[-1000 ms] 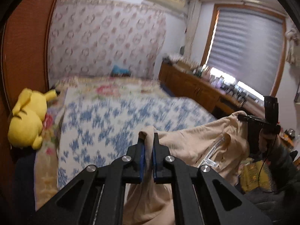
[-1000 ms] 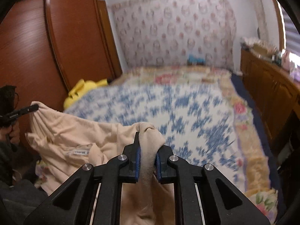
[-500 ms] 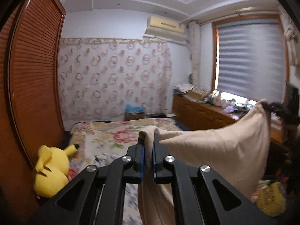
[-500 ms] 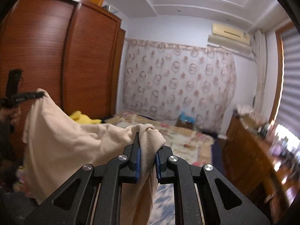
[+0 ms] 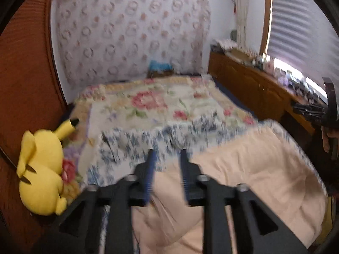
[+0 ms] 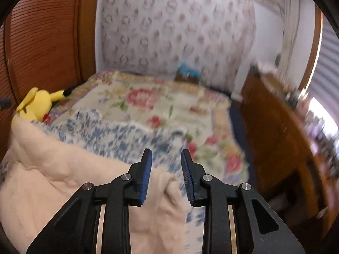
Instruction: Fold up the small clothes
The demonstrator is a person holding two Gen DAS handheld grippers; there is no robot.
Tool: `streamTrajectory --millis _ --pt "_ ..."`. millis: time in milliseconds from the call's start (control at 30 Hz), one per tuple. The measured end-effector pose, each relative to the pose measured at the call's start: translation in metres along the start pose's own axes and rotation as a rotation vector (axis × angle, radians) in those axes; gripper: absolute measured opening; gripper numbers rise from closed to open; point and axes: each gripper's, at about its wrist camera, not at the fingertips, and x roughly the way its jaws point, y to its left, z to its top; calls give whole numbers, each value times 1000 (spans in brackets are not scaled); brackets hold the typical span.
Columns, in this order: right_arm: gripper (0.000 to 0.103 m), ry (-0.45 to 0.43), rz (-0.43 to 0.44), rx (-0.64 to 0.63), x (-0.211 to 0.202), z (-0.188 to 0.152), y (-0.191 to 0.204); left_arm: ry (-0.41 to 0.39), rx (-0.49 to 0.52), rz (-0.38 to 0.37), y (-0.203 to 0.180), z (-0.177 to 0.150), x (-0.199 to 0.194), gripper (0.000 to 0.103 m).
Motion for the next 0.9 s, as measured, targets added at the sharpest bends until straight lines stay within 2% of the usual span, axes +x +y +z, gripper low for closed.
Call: streamTrajectory --millis 100,167,200,367,567,733,900 --pt "31 33 6 -24 8 -31 -1 34 27 -5 -12 -24 0 42" --pt "35 42 33 -15 0 -53 -3 60 33 -9 -20 -42 -6 55" --pt "36 41 43 -13 -4 -61 -3 68 35 -22 -24 -49 -10 56" --pt "44 39 108 10 -34 -105 3 90 40 -53 -38 -93 -32 58" --pt "47 62 195 59 -54 -152 11 133 47 -48 -56 -139 -44 58" --pt "47 112 231 109 -45 -171 19 170 -9 -86 -58 -156 -41 58" --pt "47 143 230 115 -34 -175 25 169 16 -87 -68 -159 -40 58"
